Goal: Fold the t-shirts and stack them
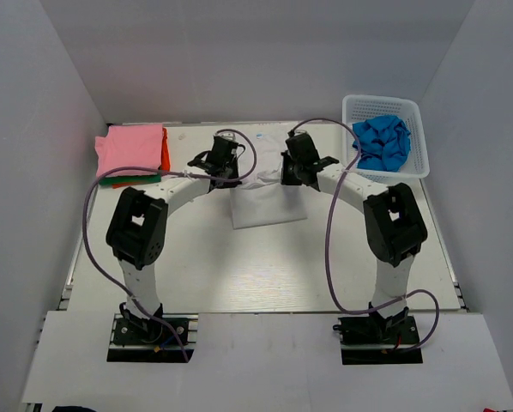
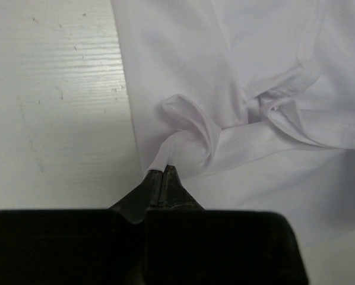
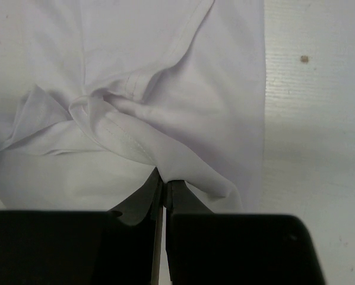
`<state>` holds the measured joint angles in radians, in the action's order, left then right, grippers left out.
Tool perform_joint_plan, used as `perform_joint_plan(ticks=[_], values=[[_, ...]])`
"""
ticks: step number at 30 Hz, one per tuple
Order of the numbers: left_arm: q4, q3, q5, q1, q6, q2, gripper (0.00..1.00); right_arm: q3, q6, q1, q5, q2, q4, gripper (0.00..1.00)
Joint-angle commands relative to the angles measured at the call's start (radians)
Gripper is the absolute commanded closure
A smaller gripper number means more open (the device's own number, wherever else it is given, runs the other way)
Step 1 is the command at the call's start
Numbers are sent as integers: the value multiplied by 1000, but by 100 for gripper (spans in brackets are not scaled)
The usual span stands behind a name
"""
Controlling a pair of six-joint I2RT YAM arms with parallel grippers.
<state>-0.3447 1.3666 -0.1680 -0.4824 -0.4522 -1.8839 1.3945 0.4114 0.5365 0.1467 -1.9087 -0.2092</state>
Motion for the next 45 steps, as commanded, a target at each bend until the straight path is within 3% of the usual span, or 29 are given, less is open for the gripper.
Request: perform_joint_plan(ticks=[1, 3, 4, 6, 9, 10, 13, 15, 20, 25, 29, 34, 45], values=[[-10, 77, 9, 19, 40, -36, 100, 70, 0, -13, -4, -44, 47, 100], [16, 86, 9, 30, 40, -57, 100, 104, 6, -24, -6, -82, 50, 100], [27, 86, 9, 39, 40, -69, 94, 112, 15, -32, 11, -90, 48, 96], [36, 135, 9, 48, 50, -98, 81, 144, 27, -41, 77, -116, 48, 64], [16, 234, -1, 73, 78, -127, 24, 178, 44, -55, 91, -119, 82, 31], [-8, 259, -11, 88, 93, -136, 0, 184, 44, -59, 76, -115, 86, 29], [-46, 296, 15, 99, 108, -104, 0, 155, 14, -57, 44, -73, 122, 14], [-36, 222, 45, 99, 109, -61, 0, 65, 6, -55, 18, -26, 143, 10], [-13, -30, 107, 99, 48, 92, 0, -115, -37, -43, -190, 74, 252, 10], [9, -269, 160, 71, 14, 291, 0, -126, -45, -17, -337, 25, 289, 10], [-11, -485, 176, 71, -35, 481, 0, -46, -36, -7, -360, -84, 286, 10], [-82, -603, 143, 71, -98, 688, 0, 18, -16, 14, -351, -154, 304, 10], [-100, -629, 136, 71, -126, 746, 0, 155, 58, 19, -202, -277, 435, 10]])
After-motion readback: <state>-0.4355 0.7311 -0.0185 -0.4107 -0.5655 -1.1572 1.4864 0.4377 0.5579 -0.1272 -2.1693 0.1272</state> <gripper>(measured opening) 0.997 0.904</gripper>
